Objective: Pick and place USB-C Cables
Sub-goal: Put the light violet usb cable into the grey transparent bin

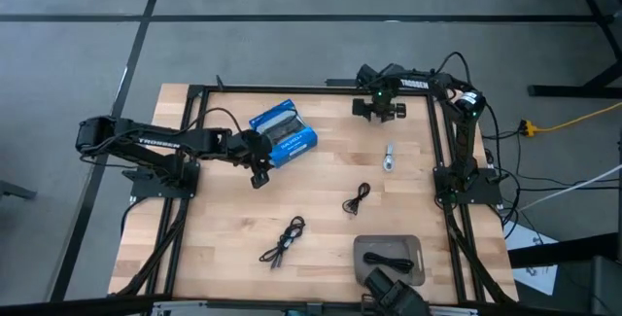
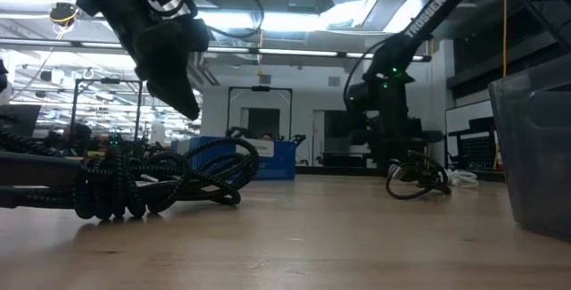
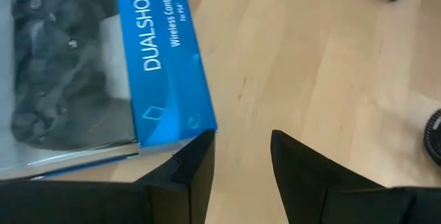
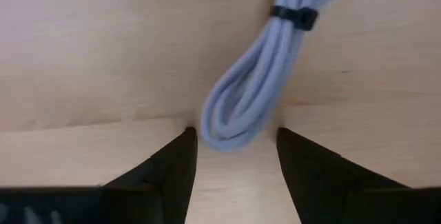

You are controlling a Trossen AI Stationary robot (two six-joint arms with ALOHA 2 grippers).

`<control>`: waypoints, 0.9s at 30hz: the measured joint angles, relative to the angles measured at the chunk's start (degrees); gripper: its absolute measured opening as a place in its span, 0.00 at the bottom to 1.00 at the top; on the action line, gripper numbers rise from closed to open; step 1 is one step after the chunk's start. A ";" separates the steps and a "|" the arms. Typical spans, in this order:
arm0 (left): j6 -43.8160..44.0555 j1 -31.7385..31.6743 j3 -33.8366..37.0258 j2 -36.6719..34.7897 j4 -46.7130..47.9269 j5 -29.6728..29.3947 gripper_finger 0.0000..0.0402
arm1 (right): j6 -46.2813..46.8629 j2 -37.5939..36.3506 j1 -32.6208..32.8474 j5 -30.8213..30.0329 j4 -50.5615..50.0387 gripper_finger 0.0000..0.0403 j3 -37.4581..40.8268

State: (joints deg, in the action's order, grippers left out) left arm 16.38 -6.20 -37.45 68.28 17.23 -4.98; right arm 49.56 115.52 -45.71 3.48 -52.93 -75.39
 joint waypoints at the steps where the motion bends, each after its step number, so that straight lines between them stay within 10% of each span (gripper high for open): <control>1: 0.00 0.21 0.00 0.00 -0.07 -0.09 0.34 | -0.05 -0.07 -0.32 0.29 -0.01 0.51 0.09; 21: 0.04 0.40 0.00 0.00 -0.36 -0.47 0.34 | 4.96 0.28 -0.88 -0.56 3.42 0.50 -2.35; 27: 0.02 0.40 0.00 0.00 -0.36 -0.48 0.34 | 7.24 -0.13 -1.12 -1.49 3.58 0.32 -0.61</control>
State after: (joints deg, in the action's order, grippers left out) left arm 16.40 -5.80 -37.45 68.27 16.87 -5.45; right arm 56.80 115.40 -46.83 1.98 -49.35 -76.00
